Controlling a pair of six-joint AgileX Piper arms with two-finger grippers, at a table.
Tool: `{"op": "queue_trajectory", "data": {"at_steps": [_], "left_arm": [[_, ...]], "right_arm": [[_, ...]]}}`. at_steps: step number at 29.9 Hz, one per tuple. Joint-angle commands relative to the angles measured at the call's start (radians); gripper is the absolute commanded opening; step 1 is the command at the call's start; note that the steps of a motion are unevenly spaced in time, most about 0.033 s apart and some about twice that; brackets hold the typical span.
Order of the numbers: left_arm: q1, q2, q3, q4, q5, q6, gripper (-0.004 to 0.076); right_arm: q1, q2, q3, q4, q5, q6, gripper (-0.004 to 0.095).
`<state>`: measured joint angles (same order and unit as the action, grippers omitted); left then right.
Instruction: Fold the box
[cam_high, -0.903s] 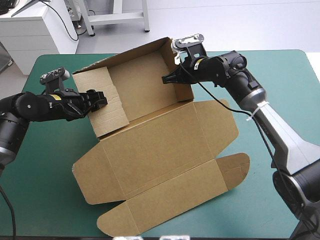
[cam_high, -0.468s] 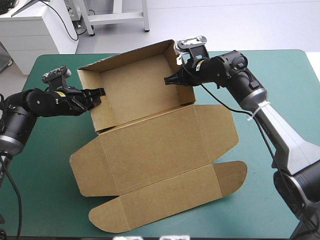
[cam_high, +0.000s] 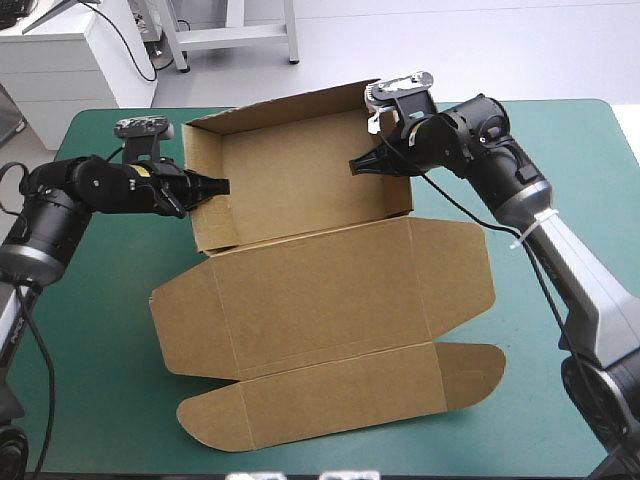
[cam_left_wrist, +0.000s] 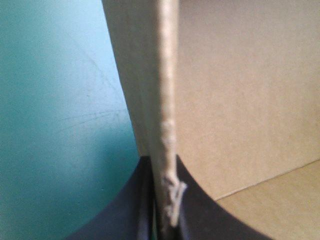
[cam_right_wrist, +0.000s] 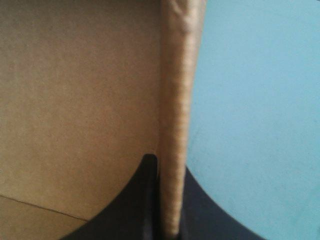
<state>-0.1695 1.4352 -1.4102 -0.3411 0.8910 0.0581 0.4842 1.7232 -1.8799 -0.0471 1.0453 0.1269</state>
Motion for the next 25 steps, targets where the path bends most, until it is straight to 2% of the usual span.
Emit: {"op": "queue_trajectory", "data": {"at_steps": [1,7,11,16,22,25], "left_arm": [[-0.053,0.023,-0.117,-0.030,-0.056,0.028,-0.0008],[-0.141,0.146,-0.218,0.010,-0.016,-0.008,-0.0008],[-0.183,0.219,-0.221,0.128,0.030,-0.092,-0.0008],[-0.187,0.312,-0.221,0.138,0.094,-0.118,-0.0008],[-0.187,0.376,-0.221,0.135,0.101,-0.106,-0.0008],[-0.187,0.392,-0.221,0.140,0.101,-0.106,-0.0008]], "right_arm": [[0.008,-0.056,-0.029,-0.052,0.112,-0.024,-0.0019],[0.008,-0.039,-0.025,-0.080,0.200,0.005,-0.0019],[0.008,-0.013,0.017,-0.061,0.195,0.028,-0.0019],[0.008,0.031,0.126,-0.055,0.198,0.028,-0.0020],[0.008,0.048,0.203,0.003,0.092,0.055,-0.0020],[0.005,0.064,0.204,0.009,0.077,0.087,-0.0019]]}}
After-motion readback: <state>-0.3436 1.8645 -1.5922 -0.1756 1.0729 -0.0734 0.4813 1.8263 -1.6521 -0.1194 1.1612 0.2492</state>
